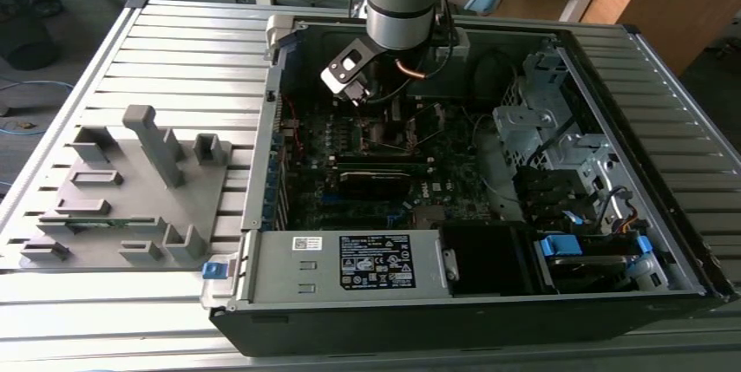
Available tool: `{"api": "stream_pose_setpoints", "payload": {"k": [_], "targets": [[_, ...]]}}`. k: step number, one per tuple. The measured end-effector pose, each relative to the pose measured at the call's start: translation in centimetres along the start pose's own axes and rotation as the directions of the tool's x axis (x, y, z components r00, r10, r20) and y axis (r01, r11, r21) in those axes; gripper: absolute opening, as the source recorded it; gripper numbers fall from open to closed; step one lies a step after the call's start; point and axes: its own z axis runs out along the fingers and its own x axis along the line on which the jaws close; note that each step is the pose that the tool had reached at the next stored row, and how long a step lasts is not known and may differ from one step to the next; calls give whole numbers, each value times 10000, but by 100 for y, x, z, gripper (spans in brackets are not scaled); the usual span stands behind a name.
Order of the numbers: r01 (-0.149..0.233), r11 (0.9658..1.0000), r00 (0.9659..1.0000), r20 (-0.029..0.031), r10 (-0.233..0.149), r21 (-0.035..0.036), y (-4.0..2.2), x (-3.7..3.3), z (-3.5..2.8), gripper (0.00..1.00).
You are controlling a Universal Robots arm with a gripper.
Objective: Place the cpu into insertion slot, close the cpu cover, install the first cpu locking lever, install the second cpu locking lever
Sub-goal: 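Place the cpu into insertion slot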
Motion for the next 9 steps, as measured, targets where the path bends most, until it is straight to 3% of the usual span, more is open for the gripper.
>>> {"api": "stream_pose_setpoints", "payload": {"k": [5,9], "targets": [[0,10000,10000,2,0,0,0,0,0,24],[0,10000,10000,4,0,0,0,0,0,12]]}}
